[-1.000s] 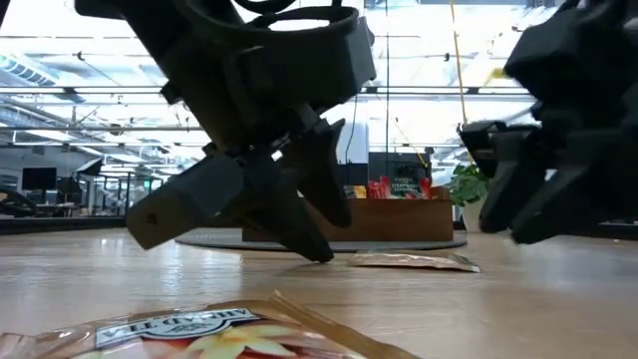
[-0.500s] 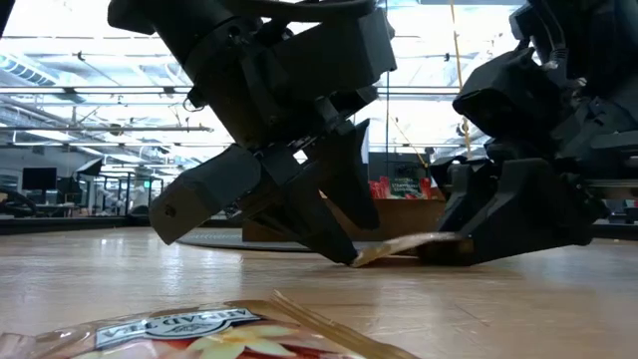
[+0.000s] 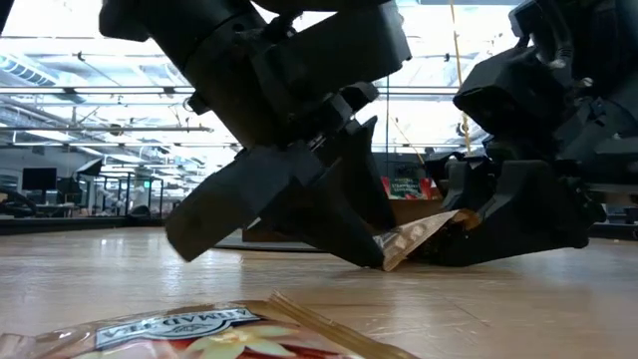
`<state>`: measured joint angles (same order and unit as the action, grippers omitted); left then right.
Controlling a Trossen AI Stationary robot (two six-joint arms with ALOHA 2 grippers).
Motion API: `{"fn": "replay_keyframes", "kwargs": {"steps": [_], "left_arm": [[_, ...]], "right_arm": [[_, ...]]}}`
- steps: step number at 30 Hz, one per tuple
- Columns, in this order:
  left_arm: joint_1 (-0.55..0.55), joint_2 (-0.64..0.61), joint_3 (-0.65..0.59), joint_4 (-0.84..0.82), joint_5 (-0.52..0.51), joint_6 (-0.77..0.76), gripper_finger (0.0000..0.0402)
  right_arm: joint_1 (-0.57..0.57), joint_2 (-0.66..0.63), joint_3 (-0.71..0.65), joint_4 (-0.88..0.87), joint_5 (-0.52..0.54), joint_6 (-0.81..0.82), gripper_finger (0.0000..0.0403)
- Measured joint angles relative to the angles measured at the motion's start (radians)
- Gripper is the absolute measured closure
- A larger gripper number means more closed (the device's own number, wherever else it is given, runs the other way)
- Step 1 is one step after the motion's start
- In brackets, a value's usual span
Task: Pick & Place Tea
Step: Put the brown tea bag into the left section of the wooden organizer
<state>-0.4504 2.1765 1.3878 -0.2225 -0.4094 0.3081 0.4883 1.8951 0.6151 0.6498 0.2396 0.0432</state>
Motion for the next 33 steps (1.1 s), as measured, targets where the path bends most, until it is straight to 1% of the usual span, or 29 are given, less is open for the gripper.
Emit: {"fn": "replay_keyframes", "kwargs": {"steps": [2, 5, 7, 11, 14, 16, 19, 26, 28, 30, 33], "left_arm": [[0.007, -0.001, 0.001, -0.011, 0.029, -0.043, 0.022], [0.013, -0.002, 0.001, -0.021, 0.07, -0.081, 0.022], [0.013, -0.002, 0.001, -0.022, 0.076, -0.083, 0.022], [0.014, -0.002, 0.001, -0.024, 0.083, -0.096, 0.022], [0.014, -0.002, 0.001, -0.024, 0.091, -0.103, 0.022], [0.014, -0.002, 0.0, -0.019, 0.091, -0.103, 0.022], [0.014, -0.002, 0.001, -0.004, 0.118, -0.105, 0.022], [0.015, -0.002, 0.0, -0.005, 0.132, -0.138, 0.022], [0.013, -0.005, 0.0, -0.003, 0.152, -0.149, 0.022], [0.009, -0.006, 0.0, -0.003, 0.163, -0.165, 0.022], [0.007, -0.017, 0.001, -0.01, 0.167, -0.184, 0.022]], "right_arm": [[0.019, -0.001, 0.0, 0.0, 0.023, -0.038, 0.0302], [0.061, -0.005, 0.0, -0.003, 0.121, -0.093, 0.0287], [0.085, -0.005, 0.0, -0.005, 0.174, -0.12, 0.0275], [0.104, -0.006, 0.0, 0.011, 0.203, -0.125, 0.0259], [0.103, -0.005, 0.0, 0.029, 0.202, -0.118, 0.026], [0.098, -0.005, 0.0, 0.029, 0.209, -0.116, 0.0269], [0.097, -0.005, 0.0, 0.031, 0.216, -0.117, 0.0295], [0.104, -0.006, 0.0, 0.047, 0.254, -0.165, 0.0387], [0.108, -0.006, 0.0, 0.065, 0.254, -0.184, 0.0397], [0.11, -0.006, -0.001, 0.085, 0.257, -0.194, 0.0396], [0.115, -0.033, -0.001, 0.063, 0.258, -0.197, 0.0401]]}}
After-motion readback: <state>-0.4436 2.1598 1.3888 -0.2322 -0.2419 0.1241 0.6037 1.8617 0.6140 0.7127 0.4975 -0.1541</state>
